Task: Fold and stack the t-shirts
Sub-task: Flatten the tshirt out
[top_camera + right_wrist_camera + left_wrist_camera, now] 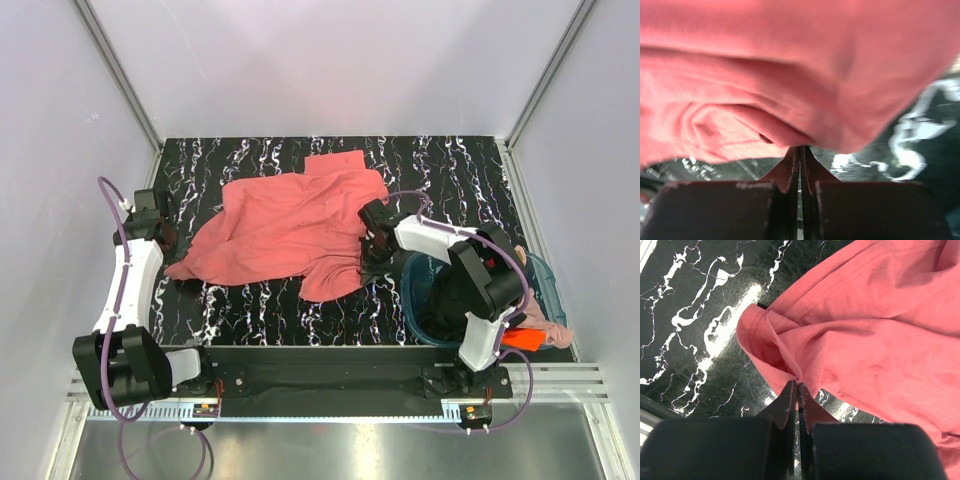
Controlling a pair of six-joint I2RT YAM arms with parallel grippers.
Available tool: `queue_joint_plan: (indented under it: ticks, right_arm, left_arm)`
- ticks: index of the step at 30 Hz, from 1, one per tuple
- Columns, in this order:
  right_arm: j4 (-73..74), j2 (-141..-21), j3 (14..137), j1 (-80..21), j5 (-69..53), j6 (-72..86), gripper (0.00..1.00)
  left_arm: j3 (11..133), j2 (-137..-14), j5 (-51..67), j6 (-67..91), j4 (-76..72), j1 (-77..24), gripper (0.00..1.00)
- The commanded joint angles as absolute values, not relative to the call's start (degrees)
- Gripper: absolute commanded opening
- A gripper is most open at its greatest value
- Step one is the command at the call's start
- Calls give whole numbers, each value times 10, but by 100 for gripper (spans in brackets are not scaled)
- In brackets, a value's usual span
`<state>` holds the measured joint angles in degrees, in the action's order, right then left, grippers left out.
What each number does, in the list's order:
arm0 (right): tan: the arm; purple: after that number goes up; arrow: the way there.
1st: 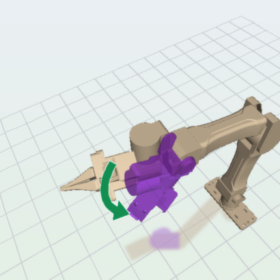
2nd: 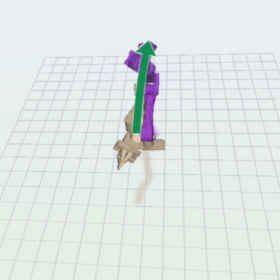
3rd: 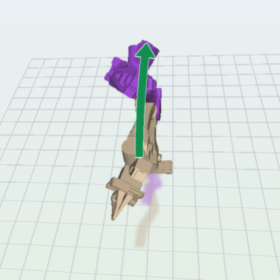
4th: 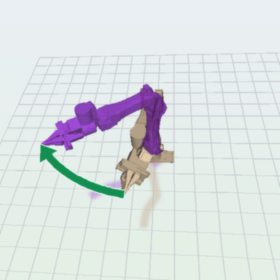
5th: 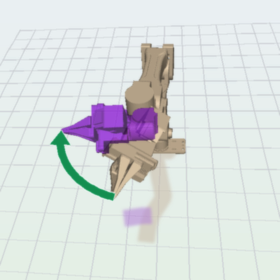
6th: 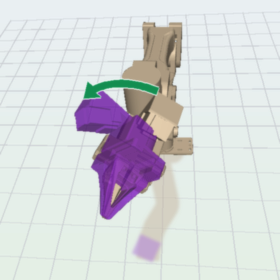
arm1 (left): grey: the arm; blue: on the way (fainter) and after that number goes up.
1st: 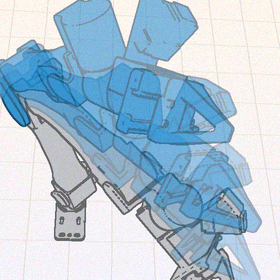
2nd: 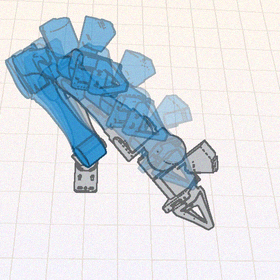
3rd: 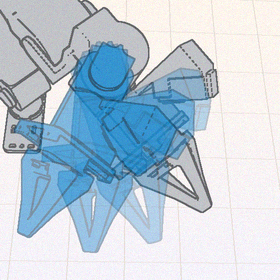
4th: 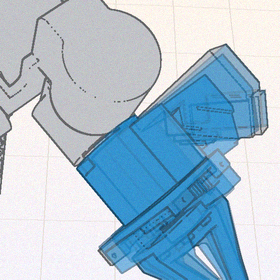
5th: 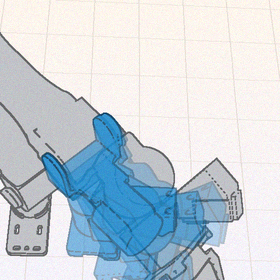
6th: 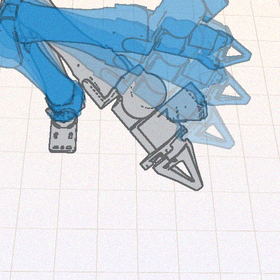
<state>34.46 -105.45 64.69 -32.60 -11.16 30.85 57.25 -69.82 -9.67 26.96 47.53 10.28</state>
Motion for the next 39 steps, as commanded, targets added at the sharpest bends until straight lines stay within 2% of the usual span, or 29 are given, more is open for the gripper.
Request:
queue_joint_plan:
  ticks: [1, 5, 10, 16, 19, 22, 28, 30, 32, 33, 35, 36, 37, 39]
  right_arm:
    - [367, -1031, 678, -309, -44, 280, 0]
    - [410, -955, 772, -279, -3, 268, 0]
    - [432, -900, 915, -195, 50, 270, 0]
    - [374, -867, 1060, -100, 46, 261, 0]
    - [342, -874, 1137, -75, 47, 262, 0]
    - [283, -873, 1190, -65, 53, 240, 0]
    - [206, -874, 1258, -65, 31, 202, 0]
    - [192, -872, 1259, -65, 21, 203, 0]
    - [194, -884, 1255, -65, 13, 212, 0]
    - [202, -889, 1267, -65, 8, 219, 0]
    - [200, -882, 1265, -65, 2, 227, 0]
    - [193, -875, 1260, -65, 2, 233, 0]
    - [184, -867, 1248, -65, 2, 239, 0]
    - [178, -867, 1254, -65, 3, 236, 0]
  left_arm:
    - [585, -682, -88, 258, 462, 102, 0]
    - [636, -673, -94, 249, 462, 101, 0]
    - [710, -691, -98, 258, 454, 101, 0]
    - [822, -724, -127, 252, 438, 101, 0]
    - [900, -745, -153, 248, 439, 102, 0]
    - [980, -762, -128, 224, 414, 102, 0]
    - [1142, -793, -12, 157, 363, 103, 0]
    - [1156, -791, -20, 165, 331, 102, 0]
    - [1172, -812, -88, 223, 368, 102, 0]
    - [1225, -855, -147, 249, 407, 108, 0]
    - [1353, -912, -101, 347, 564, 135, 0]
    - [1439, -931, -40, 365, 589, 144, 0]
    - [1435, -926, -27, 373, 589, 142, 0]
    - [1337, -875, -6, 381, 460, 143, 0]
